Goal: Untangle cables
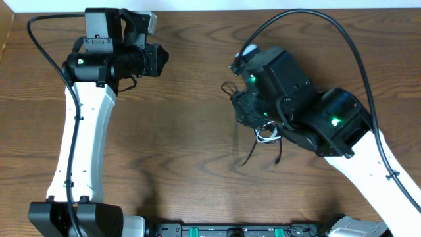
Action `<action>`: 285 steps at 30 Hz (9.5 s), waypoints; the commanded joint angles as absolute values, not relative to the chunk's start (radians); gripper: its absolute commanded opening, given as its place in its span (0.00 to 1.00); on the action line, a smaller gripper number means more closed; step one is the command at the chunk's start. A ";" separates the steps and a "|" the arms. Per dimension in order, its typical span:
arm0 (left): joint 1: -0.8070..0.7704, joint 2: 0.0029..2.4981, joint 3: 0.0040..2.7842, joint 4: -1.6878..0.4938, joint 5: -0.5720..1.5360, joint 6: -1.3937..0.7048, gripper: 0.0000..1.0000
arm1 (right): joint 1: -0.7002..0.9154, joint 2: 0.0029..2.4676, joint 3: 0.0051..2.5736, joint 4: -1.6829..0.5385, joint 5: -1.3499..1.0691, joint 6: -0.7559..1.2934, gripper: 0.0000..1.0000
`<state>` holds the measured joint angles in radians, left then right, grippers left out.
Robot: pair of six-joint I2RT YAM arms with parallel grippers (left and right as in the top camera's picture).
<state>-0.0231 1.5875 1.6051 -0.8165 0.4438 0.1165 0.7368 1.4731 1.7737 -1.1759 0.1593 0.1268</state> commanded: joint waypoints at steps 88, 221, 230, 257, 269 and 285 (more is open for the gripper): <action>-0.083 1.568 1.623 -0.837 0.595 0.164 0.59 | 0.432 1.936 1.428 -1.033 -0.109 0.254 0.01; -0.152 1.579 1.620 -0.860 0.575 0.316 0.28 | 0.614 2.194 1.755 -1.212 -0.171 0.255 0.62; -0.153 1.579 1.620 -0.860 0.598 0.316 0.28 | 0.614 2.206 1.738 -1.206 -0.107 0.302 0.64; -0.153 1.579 1.620 -0.871 0.601 0.316 0.29 | 0.567 2.167 1.623 -1.023 -0.097 0.421 0.01; -0.153 1.579 1.620 -0.871 0.603 0.316 0.30 | 0.478 1.765 1.625 -0.999 -0.138 0.332 0.02; -0.154 1.581 1.620 -0.870 0.696 0.316 0.49 | 0.505 1.587 1.625 -1.062 -0.149 0.331 0.27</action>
